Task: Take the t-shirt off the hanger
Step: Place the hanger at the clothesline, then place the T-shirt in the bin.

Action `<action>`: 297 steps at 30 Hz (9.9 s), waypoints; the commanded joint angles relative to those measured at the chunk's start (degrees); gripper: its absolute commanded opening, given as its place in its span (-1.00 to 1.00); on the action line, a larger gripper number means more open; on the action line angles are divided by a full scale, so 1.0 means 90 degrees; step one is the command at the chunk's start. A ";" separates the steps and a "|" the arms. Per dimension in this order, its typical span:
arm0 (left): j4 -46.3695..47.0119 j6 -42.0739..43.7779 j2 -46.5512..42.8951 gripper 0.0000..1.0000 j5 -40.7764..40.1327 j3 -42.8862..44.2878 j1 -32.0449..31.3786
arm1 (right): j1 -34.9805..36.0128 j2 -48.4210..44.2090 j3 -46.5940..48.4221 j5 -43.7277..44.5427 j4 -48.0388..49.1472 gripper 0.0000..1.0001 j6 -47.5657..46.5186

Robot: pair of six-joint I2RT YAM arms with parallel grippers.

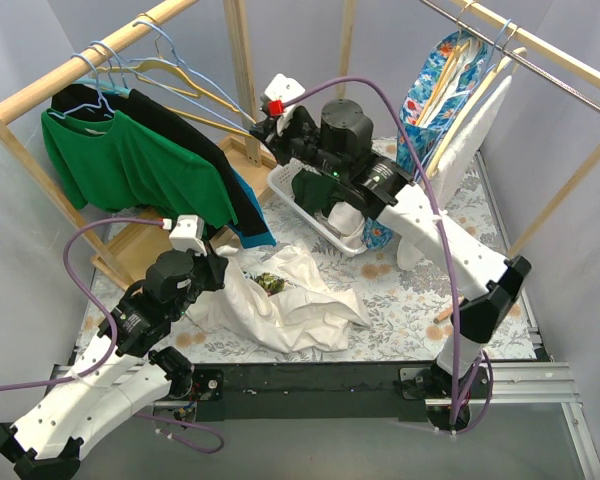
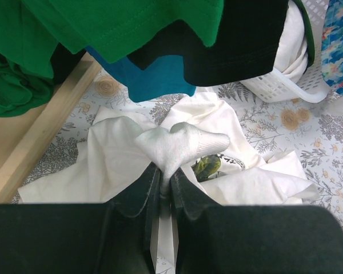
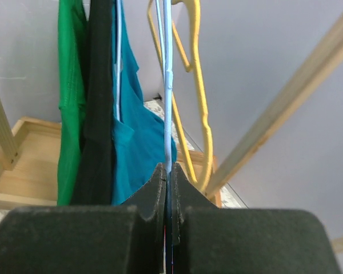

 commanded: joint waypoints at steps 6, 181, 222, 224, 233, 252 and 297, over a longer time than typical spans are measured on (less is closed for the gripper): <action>0.0191 0.0009 -0.0196 -1.00 0.0602 0.0222 -0.0009 | -0.0101 0.1355 0.1775 -0.0865 0.0380 -0.97 0.0710; 0.0318 -0.0391 0.0302 0.96 0.0671 0.0299 -0.0205 | 0.0027 -0.1506 -0.2895 0.4701 -0.0811 -0.97 0.1706; 0.0425 -0.0421 0.0829 0.96 0.0652 0.0261 -0.0205 | -0.1430 0.2586 -0.2031 0.1919 0.0224 -0.97 0.2136; 0.0416 -0.0421 0.0810 0.96 0.0642 0.0280 -0.0205 | -0.1351 0.2684 -0.2051 0.2035 -0.0076 -0.97 0.2233; 0.0328 -0.0440 0.0634 0.96 0.0603 0.0280 -0.0205 | -0.1264 0.1691 -0.2861 0.2552 -0.0284 -0.58 0.2653; 0.0210 -0.0411 0.0389 0.96 0.0573 0.0397 -0.0205 | -0.0502 0.0038 -0.3331 0.4271 -0.0410 0.19 0.2517; 0.0240 -0.0421 0.0429 0.96 0.0564 0.0368 -0.0205 | 0.1041 -0.2736 -0.5166 0.2708 0.1445 0.22 0.0124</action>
